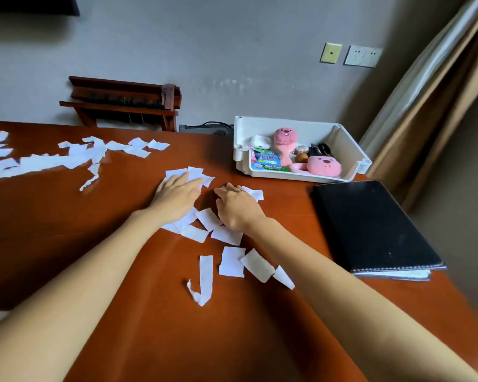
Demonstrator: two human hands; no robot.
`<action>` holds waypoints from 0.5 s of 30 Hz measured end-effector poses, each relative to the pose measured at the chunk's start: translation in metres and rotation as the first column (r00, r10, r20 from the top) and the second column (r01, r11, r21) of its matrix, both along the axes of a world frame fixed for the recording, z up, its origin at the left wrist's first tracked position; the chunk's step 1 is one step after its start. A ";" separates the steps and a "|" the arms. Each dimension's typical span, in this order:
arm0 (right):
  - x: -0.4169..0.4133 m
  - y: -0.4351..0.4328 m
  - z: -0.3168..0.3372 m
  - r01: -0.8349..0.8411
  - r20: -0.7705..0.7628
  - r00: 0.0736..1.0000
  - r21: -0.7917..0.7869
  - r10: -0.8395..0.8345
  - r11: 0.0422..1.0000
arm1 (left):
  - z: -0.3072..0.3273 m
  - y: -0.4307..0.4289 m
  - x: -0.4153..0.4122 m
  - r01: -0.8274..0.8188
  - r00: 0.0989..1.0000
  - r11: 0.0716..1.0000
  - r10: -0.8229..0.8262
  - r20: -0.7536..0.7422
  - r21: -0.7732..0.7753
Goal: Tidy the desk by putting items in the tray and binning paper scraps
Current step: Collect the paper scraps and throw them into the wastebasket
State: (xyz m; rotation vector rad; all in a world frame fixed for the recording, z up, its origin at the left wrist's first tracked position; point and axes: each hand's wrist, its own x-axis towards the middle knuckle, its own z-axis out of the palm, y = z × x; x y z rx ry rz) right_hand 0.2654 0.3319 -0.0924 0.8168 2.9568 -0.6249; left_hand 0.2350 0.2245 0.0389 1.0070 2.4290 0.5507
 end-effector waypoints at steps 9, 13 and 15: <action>0.106 -0.048 0.008 0.090 -0.106 0.990 -0.049 -0.095 0.995 | -0.126 -0.042 0.046 0.046 0.970 0.999 -0.040 -0.239 0.019; 0.148 -0.057 0.012 0.170 -0.267 0.947 -0.053 -0.178 0.984 | -0.116 -0.056 0.084 0.009 0.994 0.999 -0.004 -0.111 0.045; 0.166 -0.056 0.016 0.214 -0.354 0.913 -0.015 -0.205 0.977 | -0.104 -0.065 0.097 -0.015 0.992 0.993 0.030 -0.125 0.115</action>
